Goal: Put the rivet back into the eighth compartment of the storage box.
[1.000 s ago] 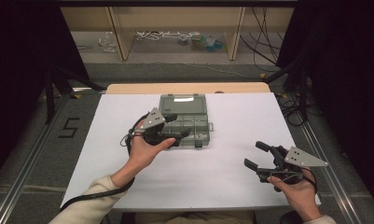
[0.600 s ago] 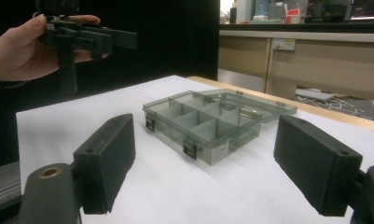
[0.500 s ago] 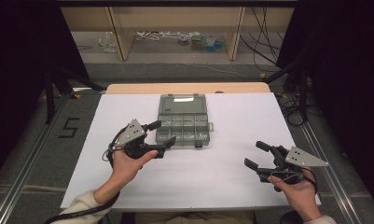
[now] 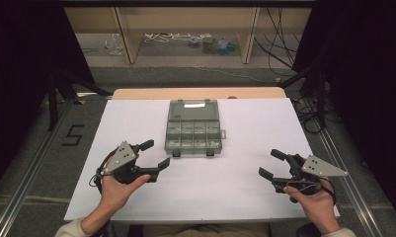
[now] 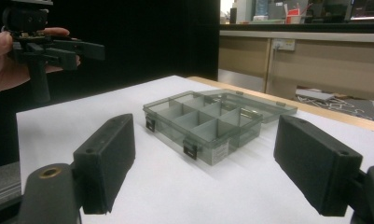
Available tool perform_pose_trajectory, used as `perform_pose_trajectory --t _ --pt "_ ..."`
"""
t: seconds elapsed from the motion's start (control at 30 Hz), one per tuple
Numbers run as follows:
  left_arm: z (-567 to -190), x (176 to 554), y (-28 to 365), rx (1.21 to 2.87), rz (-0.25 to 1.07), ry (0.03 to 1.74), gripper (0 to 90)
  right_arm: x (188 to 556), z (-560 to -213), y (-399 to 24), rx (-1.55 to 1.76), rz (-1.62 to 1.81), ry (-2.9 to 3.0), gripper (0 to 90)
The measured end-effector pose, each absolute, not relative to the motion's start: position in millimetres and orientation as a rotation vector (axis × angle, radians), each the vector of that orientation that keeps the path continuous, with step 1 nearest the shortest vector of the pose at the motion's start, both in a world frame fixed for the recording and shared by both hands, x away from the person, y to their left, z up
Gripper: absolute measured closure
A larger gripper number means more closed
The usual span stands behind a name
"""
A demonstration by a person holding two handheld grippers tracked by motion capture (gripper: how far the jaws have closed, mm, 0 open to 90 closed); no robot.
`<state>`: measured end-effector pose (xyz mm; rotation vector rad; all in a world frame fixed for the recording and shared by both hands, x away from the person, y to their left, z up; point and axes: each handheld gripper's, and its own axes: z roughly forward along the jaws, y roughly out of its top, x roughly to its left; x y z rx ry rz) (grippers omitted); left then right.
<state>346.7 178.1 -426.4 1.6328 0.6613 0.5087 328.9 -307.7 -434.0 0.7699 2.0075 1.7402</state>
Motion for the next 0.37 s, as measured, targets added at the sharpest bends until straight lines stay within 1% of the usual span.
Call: perform_pose_trajectory --t 0.37 --pt "-421.8 342.0 194.8 1.582 0.549 0.707 15.7 329.7 -434.5 -308.4 0.764 1.739 2.014 21.6"
